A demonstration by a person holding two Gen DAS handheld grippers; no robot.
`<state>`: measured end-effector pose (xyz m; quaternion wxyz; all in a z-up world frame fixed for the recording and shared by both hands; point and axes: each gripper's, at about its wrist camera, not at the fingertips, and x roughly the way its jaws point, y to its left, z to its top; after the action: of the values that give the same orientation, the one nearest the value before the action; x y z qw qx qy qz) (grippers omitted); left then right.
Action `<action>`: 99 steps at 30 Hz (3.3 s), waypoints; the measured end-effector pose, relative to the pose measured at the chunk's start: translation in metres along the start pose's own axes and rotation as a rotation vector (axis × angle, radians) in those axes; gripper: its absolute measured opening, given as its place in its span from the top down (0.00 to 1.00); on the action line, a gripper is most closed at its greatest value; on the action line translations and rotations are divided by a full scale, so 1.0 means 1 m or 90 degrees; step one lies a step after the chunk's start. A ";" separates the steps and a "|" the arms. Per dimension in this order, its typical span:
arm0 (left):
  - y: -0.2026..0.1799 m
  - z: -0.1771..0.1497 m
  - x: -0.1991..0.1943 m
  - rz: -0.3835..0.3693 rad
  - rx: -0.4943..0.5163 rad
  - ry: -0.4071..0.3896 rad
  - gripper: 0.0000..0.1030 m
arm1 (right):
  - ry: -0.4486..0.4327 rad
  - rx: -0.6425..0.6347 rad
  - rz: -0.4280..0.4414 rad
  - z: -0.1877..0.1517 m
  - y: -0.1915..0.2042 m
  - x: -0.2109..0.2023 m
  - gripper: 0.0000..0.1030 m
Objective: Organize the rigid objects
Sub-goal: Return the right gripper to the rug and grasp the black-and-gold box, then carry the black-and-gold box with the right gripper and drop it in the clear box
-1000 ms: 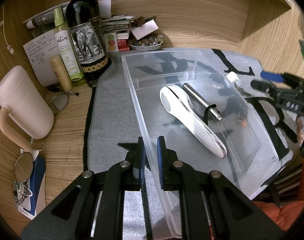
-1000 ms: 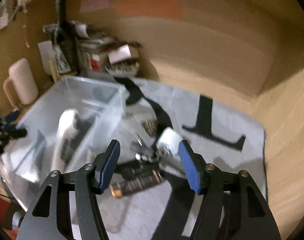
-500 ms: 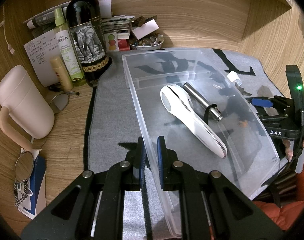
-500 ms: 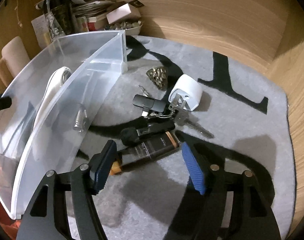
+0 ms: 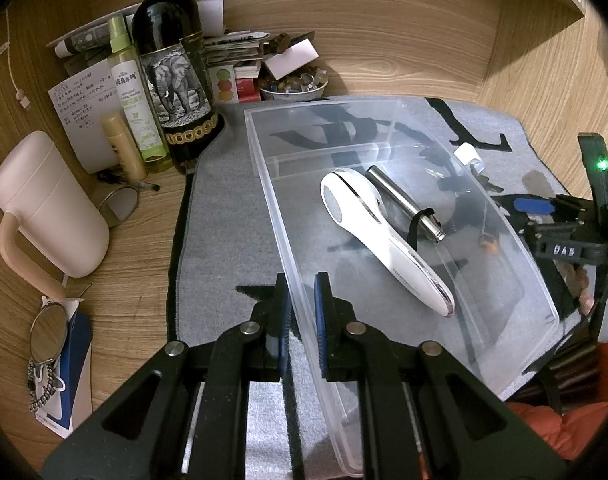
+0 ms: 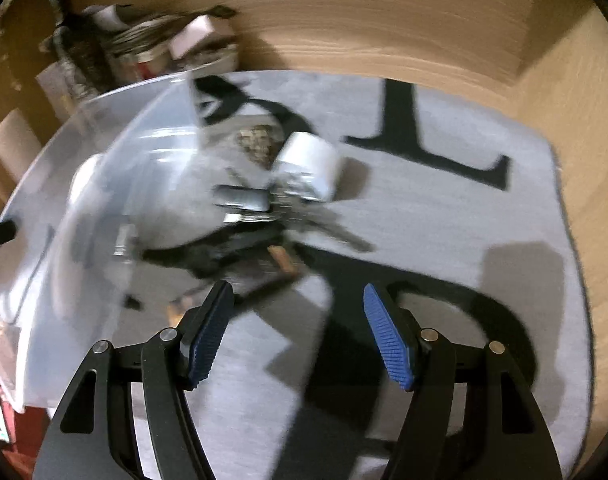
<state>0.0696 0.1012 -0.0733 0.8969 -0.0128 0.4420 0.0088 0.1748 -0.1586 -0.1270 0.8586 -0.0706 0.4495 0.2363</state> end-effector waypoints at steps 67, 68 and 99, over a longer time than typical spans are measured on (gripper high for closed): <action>0.001 -0.004 0.000 0.002 0.001 -0.001 0.90 | -0.175 -0.204 0.119 0.058 0.134 -0.054 0.79; 0.001 -0.004 0.000 0.002 0.002 -0.001 0.90 | -0.168 -0.209 0.122 0.058 0.138 -0.051 0.79; 0.001 -0.004 -0.001 0.004 0.002 -0.001 0.89 | -0.070 -0.273 0.126 0.047 0.167 -0.020 0.66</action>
<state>0.0660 0.1017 -0.0752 0.8972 -0.0103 0.4413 0.0112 0.1212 -0.0037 -0.0681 0.8199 -0.1941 0.3459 0.4128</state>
